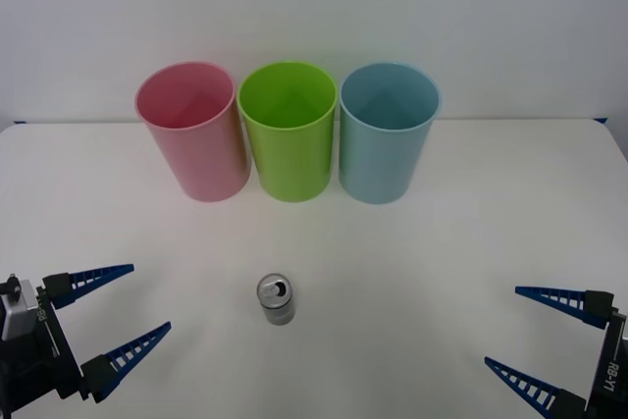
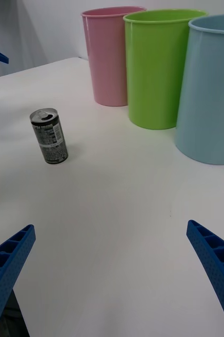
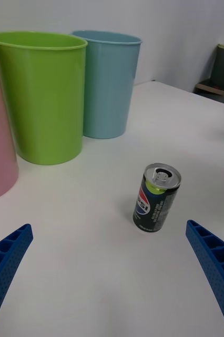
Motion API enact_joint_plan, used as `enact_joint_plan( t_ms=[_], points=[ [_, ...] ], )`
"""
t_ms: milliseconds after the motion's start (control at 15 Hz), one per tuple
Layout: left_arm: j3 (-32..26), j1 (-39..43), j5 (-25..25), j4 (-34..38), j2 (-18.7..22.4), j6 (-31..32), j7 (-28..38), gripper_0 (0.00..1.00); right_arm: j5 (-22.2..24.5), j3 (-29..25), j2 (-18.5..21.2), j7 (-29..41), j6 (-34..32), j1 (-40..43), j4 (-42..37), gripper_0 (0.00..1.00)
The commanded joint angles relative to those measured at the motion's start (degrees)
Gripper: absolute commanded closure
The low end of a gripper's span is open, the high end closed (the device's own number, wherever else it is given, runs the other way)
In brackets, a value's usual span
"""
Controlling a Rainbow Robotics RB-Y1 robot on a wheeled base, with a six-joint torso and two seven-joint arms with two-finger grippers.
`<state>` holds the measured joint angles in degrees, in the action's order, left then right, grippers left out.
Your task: Put cans in the blue bin and PET bottles in the pink bin and trash in the green bin.
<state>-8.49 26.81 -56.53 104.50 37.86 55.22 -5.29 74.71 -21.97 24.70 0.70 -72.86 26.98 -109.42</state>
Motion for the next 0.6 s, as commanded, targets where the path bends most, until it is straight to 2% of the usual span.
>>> enact_joint_plan(
  t_ms=[67, 200, 333, 467, 600],
  points=[
    [3.0, -0.6, 3.5, -1.6, 3.4, -1.5, -4.9, 0.0, 0.0, 0.0, 0.0, 0.0, 0.0, 0.0, 0.0, 0.0],
    [6.7, -0.9, 6.4, -2.0, 7.8, -3.4, -6.7, 0.0, 0.0, 0.0, 0.0, 0.0, 0.0, 0.0, 0.0, 0.0],
    [9.2, -0.4, 11.6, -1.9, 13.7, -7.5, -10.2, 0.0, 0.0, 0.0, 0.0, 0.0, 0.0, 0.0, 0.0, 0.0],
    [9.9, -0.5, 13.9, -2.0, 16.6, -9.2, -10.8, 0.0, 0.0, 0.0, 0.0, 0.0, 0.0, 0.0, 0.0, 0.0],
    [10.6, -0.5, 13.2, -2.0, 16.9, -10.1, -11.3, 0.0, 0.0, 0.0, 0.0, 0.0, 0.0, 0.0, 0.0, 0.0]
  ],
)
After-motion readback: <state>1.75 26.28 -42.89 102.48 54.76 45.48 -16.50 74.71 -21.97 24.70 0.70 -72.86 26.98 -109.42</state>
